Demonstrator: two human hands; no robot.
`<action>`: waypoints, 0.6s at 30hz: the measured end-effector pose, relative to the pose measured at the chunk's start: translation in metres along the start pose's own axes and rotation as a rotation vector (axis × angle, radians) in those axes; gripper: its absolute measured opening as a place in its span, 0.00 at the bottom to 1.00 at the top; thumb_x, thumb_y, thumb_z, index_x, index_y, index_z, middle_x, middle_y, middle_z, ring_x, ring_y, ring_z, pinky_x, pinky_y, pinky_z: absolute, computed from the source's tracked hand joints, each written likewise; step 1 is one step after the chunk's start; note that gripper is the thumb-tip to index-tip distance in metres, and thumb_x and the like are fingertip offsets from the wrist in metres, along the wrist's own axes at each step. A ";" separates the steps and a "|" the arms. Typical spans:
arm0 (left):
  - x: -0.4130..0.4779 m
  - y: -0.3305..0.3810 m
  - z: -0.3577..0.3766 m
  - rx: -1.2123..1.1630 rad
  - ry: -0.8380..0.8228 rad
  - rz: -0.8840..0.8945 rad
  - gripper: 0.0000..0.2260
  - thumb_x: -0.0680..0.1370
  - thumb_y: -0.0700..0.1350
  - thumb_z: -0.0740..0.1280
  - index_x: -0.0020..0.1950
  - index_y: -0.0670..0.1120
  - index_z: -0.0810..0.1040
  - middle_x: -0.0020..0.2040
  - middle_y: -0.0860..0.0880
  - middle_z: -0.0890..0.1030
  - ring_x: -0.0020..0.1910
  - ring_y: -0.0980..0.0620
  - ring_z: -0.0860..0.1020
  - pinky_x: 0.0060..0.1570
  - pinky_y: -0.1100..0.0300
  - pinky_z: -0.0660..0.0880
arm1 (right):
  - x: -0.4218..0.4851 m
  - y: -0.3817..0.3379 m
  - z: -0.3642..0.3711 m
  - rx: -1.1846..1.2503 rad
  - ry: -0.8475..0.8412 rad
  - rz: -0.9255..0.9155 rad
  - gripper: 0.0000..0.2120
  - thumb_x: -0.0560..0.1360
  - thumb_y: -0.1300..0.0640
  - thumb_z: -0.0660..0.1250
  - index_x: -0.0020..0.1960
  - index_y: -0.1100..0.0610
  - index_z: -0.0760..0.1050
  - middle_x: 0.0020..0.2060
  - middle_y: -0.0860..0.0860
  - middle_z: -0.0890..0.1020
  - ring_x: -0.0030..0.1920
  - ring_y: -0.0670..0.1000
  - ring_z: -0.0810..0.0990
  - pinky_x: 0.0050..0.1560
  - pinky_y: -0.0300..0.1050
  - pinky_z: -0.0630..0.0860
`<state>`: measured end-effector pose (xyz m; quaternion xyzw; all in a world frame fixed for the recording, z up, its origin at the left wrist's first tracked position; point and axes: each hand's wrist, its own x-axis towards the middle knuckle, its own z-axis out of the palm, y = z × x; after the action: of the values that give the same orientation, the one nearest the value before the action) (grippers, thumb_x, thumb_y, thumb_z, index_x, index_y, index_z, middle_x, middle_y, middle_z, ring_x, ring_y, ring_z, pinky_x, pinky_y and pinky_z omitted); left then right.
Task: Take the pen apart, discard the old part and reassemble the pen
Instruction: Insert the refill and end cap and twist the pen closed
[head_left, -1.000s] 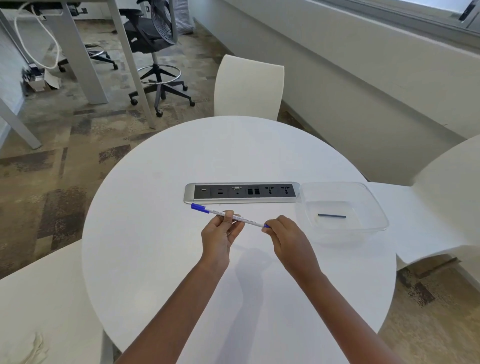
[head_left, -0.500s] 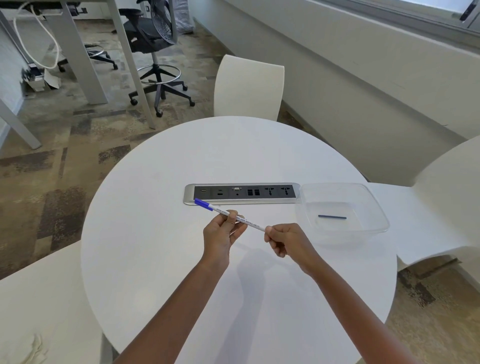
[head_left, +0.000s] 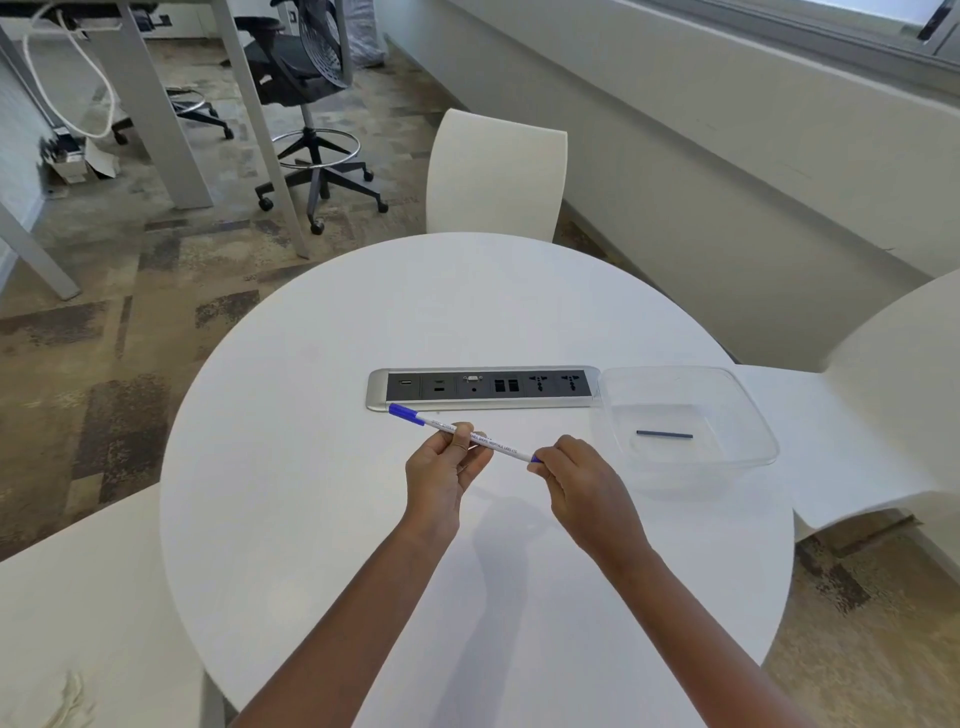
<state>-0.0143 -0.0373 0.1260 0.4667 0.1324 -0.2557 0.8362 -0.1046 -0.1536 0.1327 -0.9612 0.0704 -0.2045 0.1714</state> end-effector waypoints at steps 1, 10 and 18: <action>0.000 0.000 0.000 0.004 -0.003 0.000 0.08 0.78 0.36 0.62 0.40 0.39 0.77 0.34 0.46 0.80 0.28 0.58 0.82 0.33 0.67 0.80 | 0.001 0.001 0.000 0.019 -0.012 0.008 0.04 0.70 0.66 0.67 0.37 0.66 0.77 0.28 0.60 0.76 0.28 0.57 0.74 0.23 0.44 0.71; 0.001 -0.003 -0.005 0.101 -0.049 0.041 0.08 0.79 0.36 0.61 0.41 0.39 0.77 0.36 0.45 0.78 0.29 0.59 0.81 0.33 0.68 0.79 | 0.011 0.007 -0.001 0.761 -0.307 0.610 0.18 0.74 0.64 0.62 0.26 0.56 0.74 0.22 0.48 0.71 0.25 0.48 0.67 0.28 0.35 0.65; 0.000 0.000 -0.005 0.030 -0.003 0.015 0.08 0.78 0.35 0.62 0.41 0.39 0.77 0.37 0.44 0.78 0.28 0.58 0.81 0.34 0.67 0.80 | 0.001 -0.001 0.005 0.542 -0.185 0.473 0.11 0.78 0.63 0.56 0.44 0.59 0.77 0.33 0.50 0.75 0.34 0.47 0.72 0.35 0.34 0.69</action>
<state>-0.0140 -0.0329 0.1235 0.4800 0.1238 -0.2519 0.8311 -0.1012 -0.1509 0.1291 -0.8525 0.2180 -0.0826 0.4678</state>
